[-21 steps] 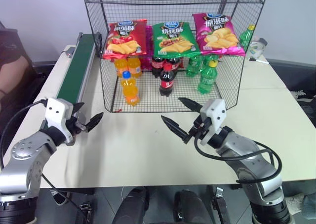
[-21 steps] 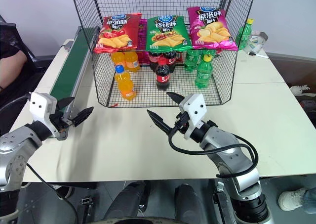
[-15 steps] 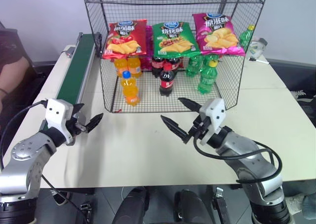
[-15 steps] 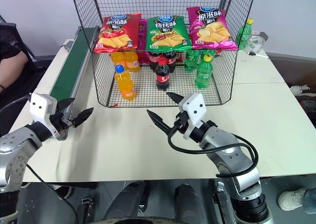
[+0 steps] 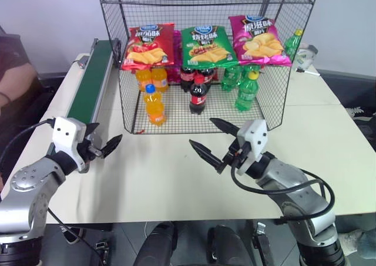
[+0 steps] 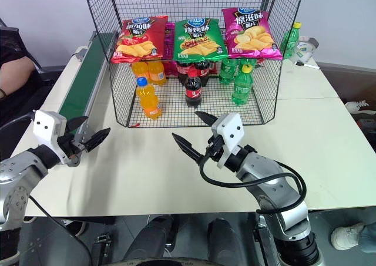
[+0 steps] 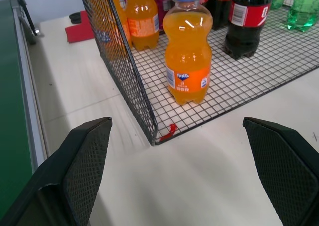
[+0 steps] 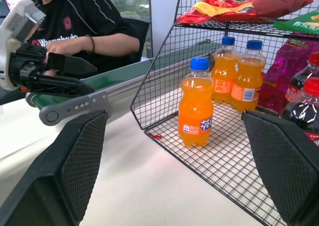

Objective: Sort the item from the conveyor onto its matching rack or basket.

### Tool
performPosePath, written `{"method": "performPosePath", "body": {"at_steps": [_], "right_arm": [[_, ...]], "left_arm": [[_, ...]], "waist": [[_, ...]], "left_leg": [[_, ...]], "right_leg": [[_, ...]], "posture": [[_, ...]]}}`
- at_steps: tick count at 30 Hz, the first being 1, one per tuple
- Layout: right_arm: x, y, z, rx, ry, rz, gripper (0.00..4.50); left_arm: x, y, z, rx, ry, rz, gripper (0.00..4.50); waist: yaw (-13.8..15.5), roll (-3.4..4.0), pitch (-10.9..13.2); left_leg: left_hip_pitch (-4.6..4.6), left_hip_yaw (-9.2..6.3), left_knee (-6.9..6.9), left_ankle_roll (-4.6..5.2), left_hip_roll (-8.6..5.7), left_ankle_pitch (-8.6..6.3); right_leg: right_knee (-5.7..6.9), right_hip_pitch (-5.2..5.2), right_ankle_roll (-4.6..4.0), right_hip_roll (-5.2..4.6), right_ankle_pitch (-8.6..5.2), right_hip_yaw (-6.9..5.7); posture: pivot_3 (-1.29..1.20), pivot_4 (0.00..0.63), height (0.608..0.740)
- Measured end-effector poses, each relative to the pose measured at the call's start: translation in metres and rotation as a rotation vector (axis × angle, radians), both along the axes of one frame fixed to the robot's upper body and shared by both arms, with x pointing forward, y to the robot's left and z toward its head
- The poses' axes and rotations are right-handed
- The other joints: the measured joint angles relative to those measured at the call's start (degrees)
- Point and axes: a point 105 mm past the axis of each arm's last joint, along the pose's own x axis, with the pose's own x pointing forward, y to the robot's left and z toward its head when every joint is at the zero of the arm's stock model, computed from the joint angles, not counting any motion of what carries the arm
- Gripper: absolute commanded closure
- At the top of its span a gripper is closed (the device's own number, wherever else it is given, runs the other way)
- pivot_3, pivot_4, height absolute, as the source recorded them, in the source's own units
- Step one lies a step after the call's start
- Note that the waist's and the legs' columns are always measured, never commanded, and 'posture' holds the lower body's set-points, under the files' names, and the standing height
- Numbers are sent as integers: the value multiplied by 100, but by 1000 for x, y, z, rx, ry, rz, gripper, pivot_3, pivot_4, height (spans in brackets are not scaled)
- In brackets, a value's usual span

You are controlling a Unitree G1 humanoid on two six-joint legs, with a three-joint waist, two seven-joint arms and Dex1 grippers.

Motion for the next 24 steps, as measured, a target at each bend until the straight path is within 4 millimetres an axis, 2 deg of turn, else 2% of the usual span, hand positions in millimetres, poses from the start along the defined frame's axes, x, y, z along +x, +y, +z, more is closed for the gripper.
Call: {"method": "performPosePath", "body": {"at_steps": [24], "right_arm": [[2, 1, -1, 3, 18, 5, 0]], "left_arm": [[0, -2, 0, -10, 4, 18, 91]], "waist": [[0, 0, 0]], "left_leg": [[0, 0, -1, 0, 0, 0]], "right_leg": [[-2, -1, 0, 0, 0, 0]], "posture": [[0, 150, 740]]}}
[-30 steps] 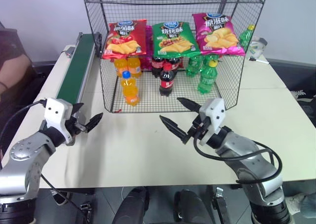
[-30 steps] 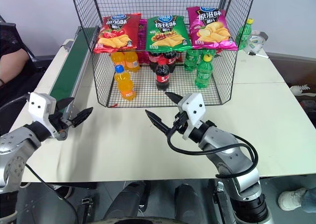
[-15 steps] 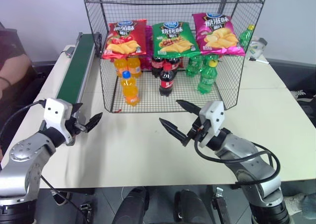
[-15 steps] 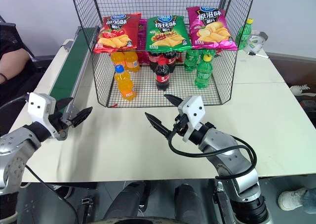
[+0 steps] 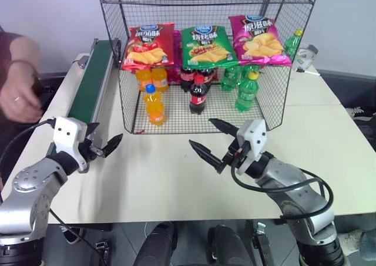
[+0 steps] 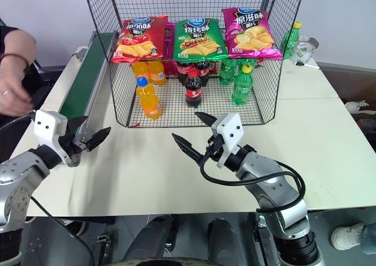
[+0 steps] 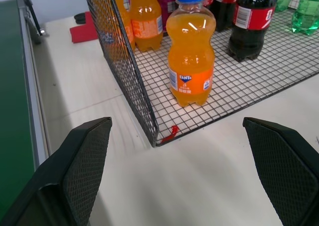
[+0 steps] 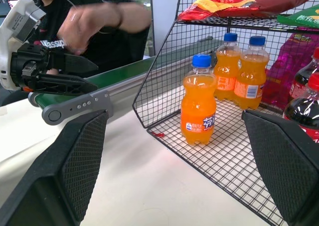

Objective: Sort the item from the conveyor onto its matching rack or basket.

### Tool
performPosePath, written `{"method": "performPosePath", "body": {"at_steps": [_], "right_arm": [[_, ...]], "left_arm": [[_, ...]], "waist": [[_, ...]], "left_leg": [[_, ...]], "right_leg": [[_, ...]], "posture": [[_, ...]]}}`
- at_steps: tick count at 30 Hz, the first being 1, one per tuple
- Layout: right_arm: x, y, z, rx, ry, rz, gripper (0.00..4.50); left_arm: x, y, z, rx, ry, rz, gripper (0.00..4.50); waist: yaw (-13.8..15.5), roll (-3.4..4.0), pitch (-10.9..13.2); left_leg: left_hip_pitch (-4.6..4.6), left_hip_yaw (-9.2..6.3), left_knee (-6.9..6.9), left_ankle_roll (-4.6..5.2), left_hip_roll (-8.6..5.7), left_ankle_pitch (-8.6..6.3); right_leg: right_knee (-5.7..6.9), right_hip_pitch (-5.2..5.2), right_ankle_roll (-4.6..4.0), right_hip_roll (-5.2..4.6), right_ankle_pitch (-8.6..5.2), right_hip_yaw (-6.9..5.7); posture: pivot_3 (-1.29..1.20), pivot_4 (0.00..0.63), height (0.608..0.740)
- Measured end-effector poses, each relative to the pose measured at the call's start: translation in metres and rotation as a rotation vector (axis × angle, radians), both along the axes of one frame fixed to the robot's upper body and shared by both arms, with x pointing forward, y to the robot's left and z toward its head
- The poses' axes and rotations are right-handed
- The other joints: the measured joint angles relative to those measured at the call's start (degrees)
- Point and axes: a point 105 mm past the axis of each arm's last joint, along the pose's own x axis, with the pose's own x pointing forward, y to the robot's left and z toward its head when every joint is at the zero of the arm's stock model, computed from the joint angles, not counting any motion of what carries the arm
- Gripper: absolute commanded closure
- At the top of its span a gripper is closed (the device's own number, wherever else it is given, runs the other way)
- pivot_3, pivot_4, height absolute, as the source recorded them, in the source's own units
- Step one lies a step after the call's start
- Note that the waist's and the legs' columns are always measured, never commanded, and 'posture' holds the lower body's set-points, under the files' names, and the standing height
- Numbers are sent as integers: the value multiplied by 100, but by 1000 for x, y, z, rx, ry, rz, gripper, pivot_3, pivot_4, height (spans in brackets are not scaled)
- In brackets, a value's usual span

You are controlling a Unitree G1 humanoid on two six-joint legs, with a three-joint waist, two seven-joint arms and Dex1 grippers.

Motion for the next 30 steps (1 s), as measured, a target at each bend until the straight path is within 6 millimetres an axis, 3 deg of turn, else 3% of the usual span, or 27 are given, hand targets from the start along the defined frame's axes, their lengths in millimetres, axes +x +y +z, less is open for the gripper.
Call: {"method": "performPosePath", "body": {"at_steps": [30], "right_arm": [[-4, 6, 0, 10, 1, 38, 0]], "left_arm": [[1, 0, 0, -6, -21, 4, 91]], "waist": [[0, 0, 0]], "left_leg": [[0, 0, -2, 0, 0, 0]], "right_leg": [[-2, 0, 0, 0, 0, 0]], "posture": [[0, 150, 740]]}}
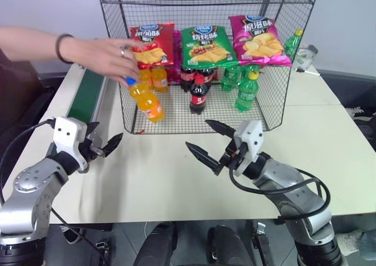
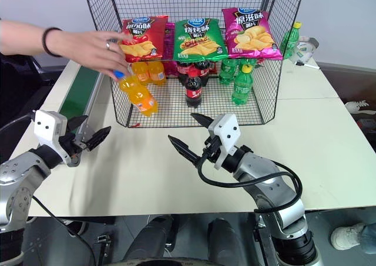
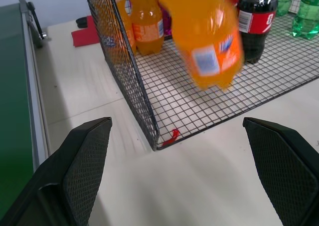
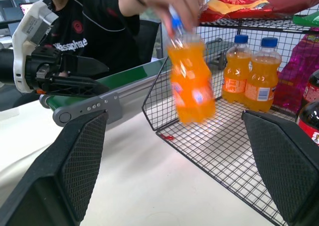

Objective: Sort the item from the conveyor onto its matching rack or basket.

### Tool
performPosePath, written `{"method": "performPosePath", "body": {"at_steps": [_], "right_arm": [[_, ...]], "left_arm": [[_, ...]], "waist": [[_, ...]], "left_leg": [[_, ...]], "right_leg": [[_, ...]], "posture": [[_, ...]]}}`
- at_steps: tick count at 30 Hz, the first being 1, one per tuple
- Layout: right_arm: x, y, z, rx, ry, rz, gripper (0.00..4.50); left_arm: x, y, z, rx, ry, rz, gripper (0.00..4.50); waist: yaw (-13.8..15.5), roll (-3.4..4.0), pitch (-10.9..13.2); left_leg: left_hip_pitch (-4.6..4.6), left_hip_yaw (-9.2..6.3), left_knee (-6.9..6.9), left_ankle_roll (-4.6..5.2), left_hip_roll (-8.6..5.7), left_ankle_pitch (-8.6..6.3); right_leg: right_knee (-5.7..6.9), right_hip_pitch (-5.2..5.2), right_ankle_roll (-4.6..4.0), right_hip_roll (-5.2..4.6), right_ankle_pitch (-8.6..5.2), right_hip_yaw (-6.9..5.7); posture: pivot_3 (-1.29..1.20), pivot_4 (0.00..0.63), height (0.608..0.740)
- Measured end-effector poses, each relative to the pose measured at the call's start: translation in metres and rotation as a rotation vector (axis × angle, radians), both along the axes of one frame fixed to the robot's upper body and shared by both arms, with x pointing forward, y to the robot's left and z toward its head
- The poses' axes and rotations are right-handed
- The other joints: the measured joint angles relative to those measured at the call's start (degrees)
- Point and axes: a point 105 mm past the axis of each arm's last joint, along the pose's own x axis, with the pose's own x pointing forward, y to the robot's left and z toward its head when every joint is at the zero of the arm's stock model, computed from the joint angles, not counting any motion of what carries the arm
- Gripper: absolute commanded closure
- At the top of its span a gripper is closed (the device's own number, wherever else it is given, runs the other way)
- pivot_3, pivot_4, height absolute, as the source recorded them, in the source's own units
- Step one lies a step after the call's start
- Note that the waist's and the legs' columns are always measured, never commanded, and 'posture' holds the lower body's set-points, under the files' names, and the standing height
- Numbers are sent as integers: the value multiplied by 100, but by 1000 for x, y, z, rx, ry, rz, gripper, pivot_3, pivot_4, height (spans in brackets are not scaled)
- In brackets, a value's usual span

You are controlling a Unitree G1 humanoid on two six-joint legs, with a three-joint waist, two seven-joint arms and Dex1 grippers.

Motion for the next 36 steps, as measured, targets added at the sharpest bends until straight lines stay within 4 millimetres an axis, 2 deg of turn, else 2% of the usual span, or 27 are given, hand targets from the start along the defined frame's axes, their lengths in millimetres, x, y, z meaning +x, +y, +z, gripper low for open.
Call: {"method": "performPosePath", "body": {"at_steps": [13, 20, 36], "right_arm": [[1, 0, -3, 3, 8, 2, 0], [2, -1, -4, 9, 4, 8, 0], [5, 0, -3, 9, 16, -4, 0]], "left_arm": [[2, 6, -5, -27, -10, 44, 91], [4, 32, -13, -50, -26, 196, 91], [5, 34, -13, -59, -36, 214, 91]], "waist": [[1, 0, 0], [1, 0, 0], [2, 0, 0]], "left_leg": [[0, 0, 0, 0, 0, 0], [0, 0, -1, 0, 0, 0], [0, 0, -1, 0, 0, 0]], "right_leg": [[0, 0, 0, 0, 0, 0], [-1, 0, 1, 0, 0, 0], [-1, -1, 0, 0, 0, -1]], "posture": [[0, 150, 740], [0, 150, 740], [0, 150, 740]]}}
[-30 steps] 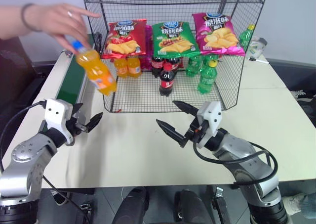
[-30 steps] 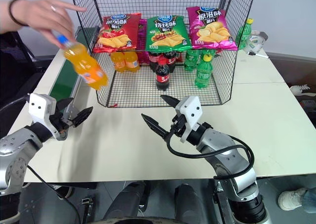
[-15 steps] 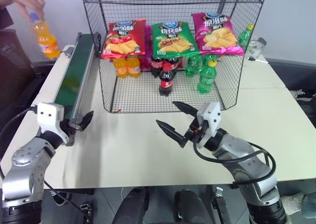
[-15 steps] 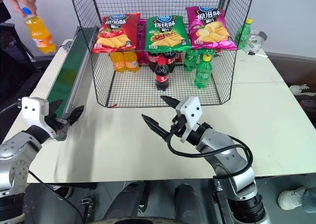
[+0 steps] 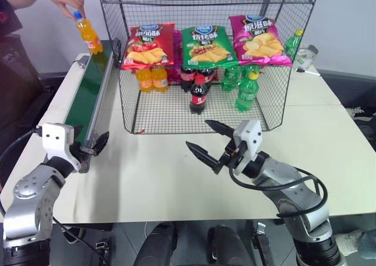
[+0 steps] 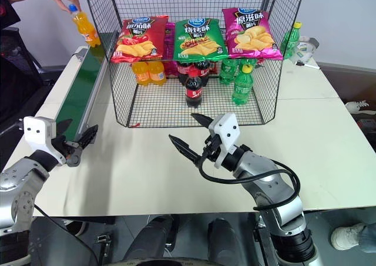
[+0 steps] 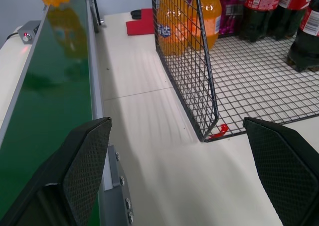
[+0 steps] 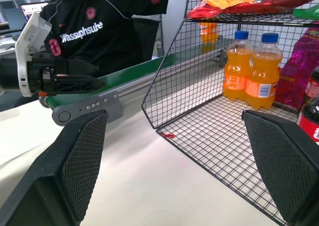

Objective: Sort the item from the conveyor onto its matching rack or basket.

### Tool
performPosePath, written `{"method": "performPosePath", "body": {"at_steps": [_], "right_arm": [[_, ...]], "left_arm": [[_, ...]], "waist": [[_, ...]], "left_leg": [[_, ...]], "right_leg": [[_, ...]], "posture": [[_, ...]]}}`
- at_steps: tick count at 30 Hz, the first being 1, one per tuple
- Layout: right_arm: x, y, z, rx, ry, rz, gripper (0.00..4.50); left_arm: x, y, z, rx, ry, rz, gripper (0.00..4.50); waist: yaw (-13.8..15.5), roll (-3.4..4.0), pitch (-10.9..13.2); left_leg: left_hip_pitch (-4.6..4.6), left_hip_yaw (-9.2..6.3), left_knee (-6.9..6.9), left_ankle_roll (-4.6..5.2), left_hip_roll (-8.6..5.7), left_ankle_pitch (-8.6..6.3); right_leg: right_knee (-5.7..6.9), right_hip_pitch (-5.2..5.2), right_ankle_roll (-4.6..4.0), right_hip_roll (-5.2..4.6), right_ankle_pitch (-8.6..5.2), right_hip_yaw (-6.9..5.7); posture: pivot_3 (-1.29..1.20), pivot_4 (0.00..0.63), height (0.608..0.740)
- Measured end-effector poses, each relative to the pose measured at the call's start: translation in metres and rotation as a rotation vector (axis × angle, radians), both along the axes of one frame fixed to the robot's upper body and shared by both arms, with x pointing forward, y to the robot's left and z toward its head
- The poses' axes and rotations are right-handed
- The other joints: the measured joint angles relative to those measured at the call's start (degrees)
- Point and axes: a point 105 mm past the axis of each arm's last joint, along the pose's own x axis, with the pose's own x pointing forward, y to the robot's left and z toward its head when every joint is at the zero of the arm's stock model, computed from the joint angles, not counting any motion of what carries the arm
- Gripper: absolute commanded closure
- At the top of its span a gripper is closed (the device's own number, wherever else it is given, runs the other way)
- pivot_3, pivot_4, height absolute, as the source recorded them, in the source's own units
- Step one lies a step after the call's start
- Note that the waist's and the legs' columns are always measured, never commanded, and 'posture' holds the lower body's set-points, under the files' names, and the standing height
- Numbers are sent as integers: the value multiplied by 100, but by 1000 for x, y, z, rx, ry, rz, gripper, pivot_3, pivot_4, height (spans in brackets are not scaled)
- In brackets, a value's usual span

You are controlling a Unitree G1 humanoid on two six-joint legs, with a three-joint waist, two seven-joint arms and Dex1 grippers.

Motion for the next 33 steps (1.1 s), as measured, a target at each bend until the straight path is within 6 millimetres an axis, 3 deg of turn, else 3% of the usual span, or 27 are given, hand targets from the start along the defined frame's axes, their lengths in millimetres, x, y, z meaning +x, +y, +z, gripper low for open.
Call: {"method": "performPosePath", "body": {"at_steps": [3, 11, 19, 33], "right_arm": [[0, 1, 0, 2, 0, 0, 0], [-3, 2, -2, 4, -2, 16, 0], [-3, 2, 0, 6, -9, 20, 0], [-4, 4, -1, 9, -8, 25, 0]], "left_arm": [[3, 5, 4, -7, -26, 45, 91], [8, 44, 1, -68, -99, 341, 91], [8, 51, -9, -79, -106, 448, 91], [10, 49, -10, -81, -148, 443, 91]], "waist": [[0, 0, 0], [2, -2, -1], [3, -3, -1], [3, -3, -1]], "left_leg": [[0, 0, 0, 0, 0, 0], [0, 1, 2, 1, -1, 1], [0, 0, 3, 1, -1, 1], [0, 0, 4, 1, -1, 1]], "right_leg": [[0, 0, 0, 0, 0, 0], [0, 1, 19, 1, 10, -2], [1, 2, 19, 1, 11, -4], [1, 3, 20, 1, 11, -5]], "posture": [[0, 150, 740], [0, 150, 740], [0, 150, 740], [0, 150, 740]]}}
